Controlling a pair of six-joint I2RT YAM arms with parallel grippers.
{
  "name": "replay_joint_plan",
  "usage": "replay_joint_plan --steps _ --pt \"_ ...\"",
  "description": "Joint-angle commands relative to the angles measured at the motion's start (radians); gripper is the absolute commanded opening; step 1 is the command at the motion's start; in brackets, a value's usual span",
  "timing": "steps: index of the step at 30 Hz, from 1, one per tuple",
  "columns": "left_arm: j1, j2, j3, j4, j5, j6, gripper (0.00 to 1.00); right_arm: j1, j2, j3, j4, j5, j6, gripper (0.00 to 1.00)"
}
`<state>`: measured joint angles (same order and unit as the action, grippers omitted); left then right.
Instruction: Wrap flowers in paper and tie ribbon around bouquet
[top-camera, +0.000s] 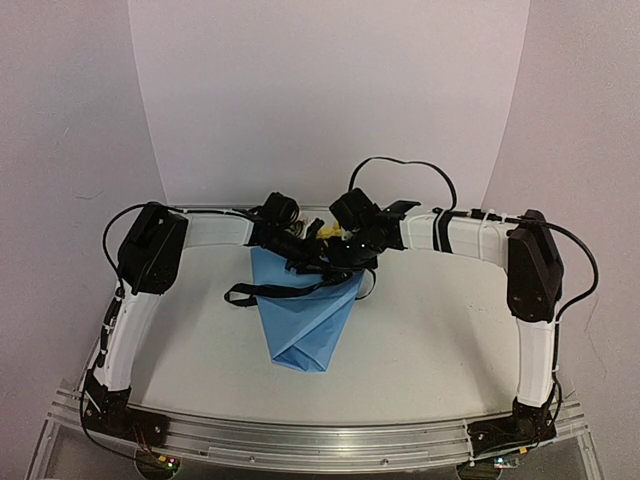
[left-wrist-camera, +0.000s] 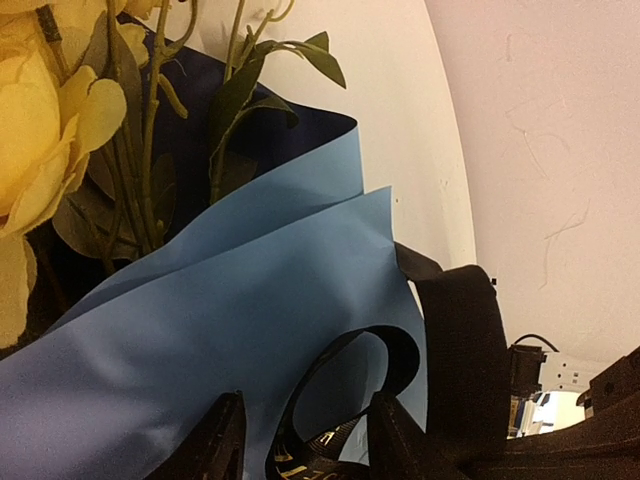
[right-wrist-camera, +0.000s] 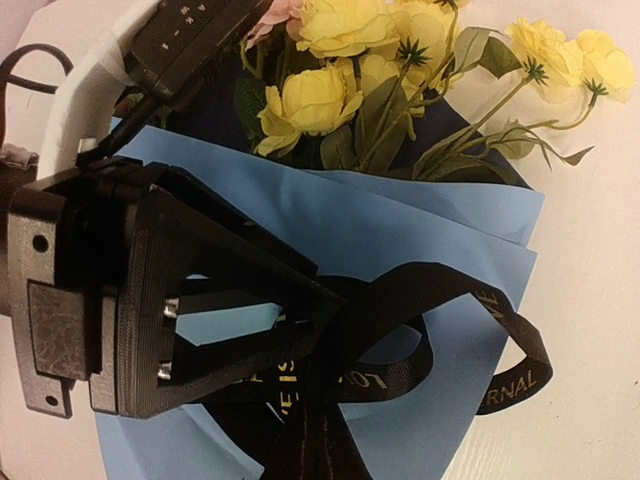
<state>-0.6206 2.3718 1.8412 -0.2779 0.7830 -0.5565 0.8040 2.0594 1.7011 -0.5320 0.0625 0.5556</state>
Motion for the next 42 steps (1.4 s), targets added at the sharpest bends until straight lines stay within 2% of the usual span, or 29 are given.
replay_joint_plan --steps 1,11,18,26,32,37,42 --pt "0.006 -0.067 0.003 0.031 -0.01 0.004 0.47 0.005 -0.037 0.044 0.005 0.0 0.009 0.0" --pt "0.045 -0.14 -0.072 0.074 -0.094 -0.044 0.58 0.005 0.012 0.103 0.01 -0.001 0.034 0.0" --pt "0.06 -0.168 -0.101 0.085 -0.107 -0.053 0.6 0.004 0.035 0.127 0.019 -0.013 0.044 0.0" --pt "0.088 -0.258 -0.222 0.155 -0.144 -0.06 0.52 -0.001 0.09 0.178 0.022 -0.014 0.09 0.0" --pt "0.088 -0.318 -0.327 0.216 -0.099 -0.041 0.46 -0.016 0.146 0.214 0.024 -0.028 0.164 0.0" --pt "0.085 -0.356 -0.388 0.249 -0.053 -0.014 0.46 -0.023 0.169 0.222 0.044 -0.036 0.197 0.01" --pt "0.063 -0.345 -0.378 0.212 -0.048 0.023 0.48 -0.042 0.184 0.224 0.07 -0.089 0.25 0.01"
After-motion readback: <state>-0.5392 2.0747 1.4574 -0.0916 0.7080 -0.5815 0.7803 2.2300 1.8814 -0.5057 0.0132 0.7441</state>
